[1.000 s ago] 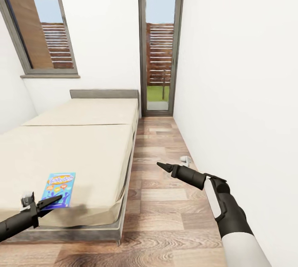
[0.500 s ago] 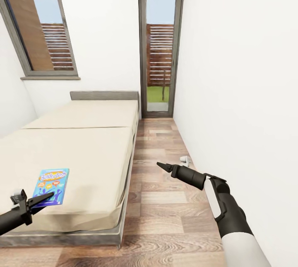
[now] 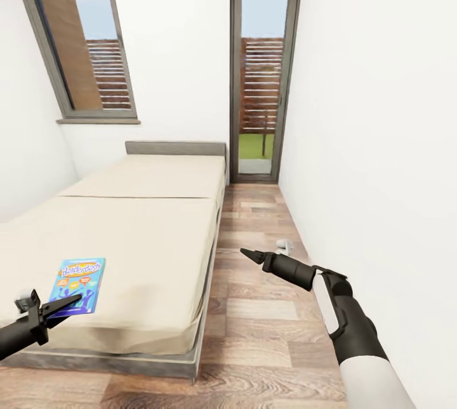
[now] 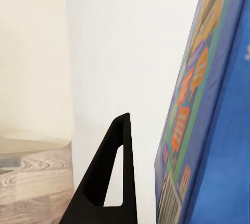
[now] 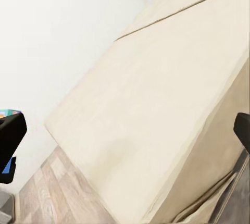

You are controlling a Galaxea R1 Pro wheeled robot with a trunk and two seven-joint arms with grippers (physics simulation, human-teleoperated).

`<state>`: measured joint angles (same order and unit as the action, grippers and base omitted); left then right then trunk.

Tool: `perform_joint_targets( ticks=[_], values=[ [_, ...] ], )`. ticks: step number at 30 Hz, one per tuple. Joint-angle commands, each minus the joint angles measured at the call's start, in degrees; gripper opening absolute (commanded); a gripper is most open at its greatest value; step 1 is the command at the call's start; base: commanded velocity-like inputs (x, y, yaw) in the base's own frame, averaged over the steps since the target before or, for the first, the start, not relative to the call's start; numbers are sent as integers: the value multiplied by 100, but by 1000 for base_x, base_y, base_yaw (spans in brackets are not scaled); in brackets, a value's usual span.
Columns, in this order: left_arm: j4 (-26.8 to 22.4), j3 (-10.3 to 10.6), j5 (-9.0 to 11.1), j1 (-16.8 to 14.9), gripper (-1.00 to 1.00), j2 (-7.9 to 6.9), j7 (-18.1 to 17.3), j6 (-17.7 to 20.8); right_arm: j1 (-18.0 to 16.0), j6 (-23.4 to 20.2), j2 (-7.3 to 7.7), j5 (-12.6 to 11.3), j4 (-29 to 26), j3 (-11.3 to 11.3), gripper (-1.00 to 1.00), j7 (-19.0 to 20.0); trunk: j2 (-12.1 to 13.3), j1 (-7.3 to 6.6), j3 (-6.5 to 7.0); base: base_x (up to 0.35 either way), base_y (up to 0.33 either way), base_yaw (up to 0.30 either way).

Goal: Put all the toys in the child's room - the three board games (two on the bed and one on the table), the two jigsaw puzzles on the table, and the tennis ball on the table - inside the toy box on the table in the child's room.

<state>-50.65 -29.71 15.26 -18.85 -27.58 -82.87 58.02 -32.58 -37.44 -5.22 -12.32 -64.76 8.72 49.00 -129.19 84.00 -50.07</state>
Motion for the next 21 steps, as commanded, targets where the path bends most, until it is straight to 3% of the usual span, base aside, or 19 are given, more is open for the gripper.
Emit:
perform_joint_targets(
  ticks=[1,7,21],
  values=[
    [2,0,-2,-4,-100,2,-19,60,-3,-36,-5,-16,-2,15,100,15,39,-24,13,-18,0,285],
    [-4,0,-6,-4,-100,1,-19,60,-1,-52,-7,5,-86,-11,100,4,280,-155,120,-129,0,287],
    [-7,3,-6,-6,-100,6,-19,52,3,-74,-11,66,-118,-37,100,-56,841,-463,372,-6,0,288]
  ],
)
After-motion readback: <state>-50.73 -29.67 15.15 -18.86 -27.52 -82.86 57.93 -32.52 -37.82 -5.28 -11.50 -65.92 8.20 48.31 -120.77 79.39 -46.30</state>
